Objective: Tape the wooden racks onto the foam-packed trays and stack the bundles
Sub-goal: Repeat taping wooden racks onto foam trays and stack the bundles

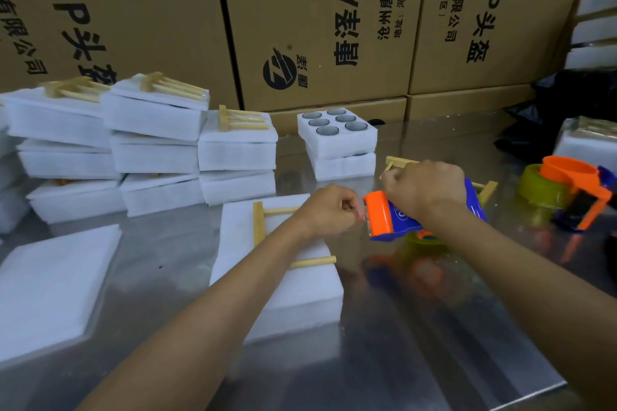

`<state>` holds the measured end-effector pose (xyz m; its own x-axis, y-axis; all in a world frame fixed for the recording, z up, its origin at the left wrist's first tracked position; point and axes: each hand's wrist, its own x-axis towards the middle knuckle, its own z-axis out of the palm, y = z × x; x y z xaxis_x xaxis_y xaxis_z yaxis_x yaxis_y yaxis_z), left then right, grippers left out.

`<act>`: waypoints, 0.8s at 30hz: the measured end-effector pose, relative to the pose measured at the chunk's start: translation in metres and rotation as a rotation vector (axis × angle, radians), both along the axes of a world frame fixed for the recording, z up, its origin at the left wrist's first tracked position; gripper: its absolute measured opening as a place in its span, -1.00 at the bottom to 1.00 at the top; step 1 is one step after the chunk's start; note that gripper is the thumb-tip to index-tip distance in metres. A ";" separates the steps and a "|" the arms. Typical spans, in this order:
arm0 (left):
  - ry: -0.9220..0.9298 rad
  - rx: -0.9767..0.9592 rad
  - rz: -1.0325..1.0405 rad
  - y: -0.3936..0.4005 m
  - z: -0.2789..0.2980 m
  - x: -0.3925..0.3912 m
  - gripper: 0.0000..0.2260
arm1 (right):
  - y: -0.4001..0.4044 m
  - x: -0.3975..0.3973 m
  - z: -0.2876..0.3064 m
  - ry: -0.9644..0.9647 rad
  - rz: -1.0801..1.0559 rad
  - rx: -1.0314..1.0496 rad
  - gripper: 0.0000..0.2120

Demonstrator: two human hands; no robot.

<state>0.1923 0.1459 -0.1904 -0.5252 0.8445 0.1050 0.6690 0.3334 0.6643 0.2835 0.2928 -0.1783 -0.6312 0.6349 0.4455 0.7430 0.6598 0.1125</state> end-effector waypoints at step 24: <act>-0.197 0.079 -0.055 -0.010 0.000 -0.002 -0.88 | -0.011 0.042 -0.034 0.089 -0.103 0.045 -0.56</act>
<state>0.1902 0.1357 -0.1901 -0.4958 0.8655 0.0722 0.5392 0.2416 0.8068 0.3252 0.2814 -0.2127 -0.5206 0.6723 0.5263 0.8148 0.5753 0.0710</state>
